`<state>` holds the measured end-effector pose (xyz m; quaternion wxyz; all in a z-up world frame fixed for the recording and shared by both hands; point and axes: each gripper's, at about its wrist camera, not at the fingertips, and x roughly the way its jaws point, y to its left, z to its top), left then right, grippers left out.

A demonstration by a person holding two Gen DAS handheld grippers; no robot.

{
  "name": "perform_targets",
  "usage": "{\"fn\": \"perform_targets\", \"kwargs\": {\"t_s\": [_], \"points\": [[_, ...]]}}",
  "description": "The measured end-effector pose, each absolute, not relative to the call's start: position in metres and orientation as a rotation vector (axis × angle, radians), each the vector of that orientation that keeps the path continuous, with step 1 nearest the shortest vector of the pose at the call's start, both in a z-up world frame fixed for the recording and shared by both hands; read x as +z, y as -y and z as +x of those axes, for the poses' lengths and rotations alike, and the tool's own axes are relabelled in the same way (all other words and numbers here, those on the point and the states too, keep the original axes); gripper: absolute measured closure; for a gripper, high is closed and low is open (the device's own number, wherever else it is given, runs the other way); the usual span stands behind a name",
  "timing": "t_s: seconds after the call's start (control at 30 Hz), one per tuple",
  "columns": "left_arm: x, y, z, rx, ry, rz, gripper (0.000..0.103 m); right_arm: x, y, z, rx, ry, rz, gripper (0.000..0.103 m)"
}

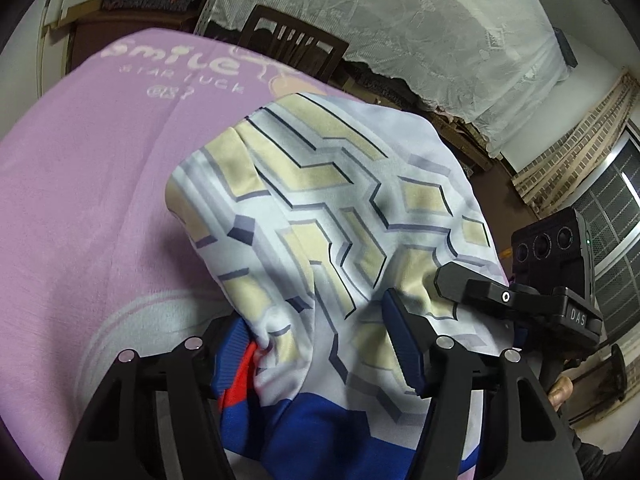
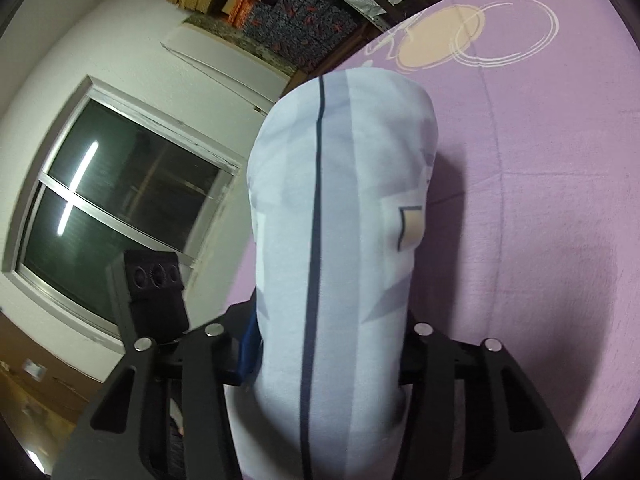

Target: Fold large clothes

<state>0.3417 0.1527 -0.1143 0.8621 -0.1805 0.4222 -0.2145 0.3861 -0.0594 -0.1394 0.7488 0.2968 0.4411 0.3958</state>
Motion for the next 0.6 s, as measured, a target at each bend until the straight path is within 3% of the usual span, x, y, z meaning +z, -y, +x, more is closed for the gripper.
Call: {"fn": "perform_targets", "kwargs": {"t_s": [0.27,0.6], "points": [[-0.068,-0.142,0.309,-0.451,-0.785,-0.341,0.039,-0.111,0.074,0.363,0.918,-0.915,0.743,0.059],[0.032,-0.101,0.220,-0.466,-0.629,-0.208,0.039,-0.026,0.117,0.277,0.969,-0.747,0.817,0.059]]}}
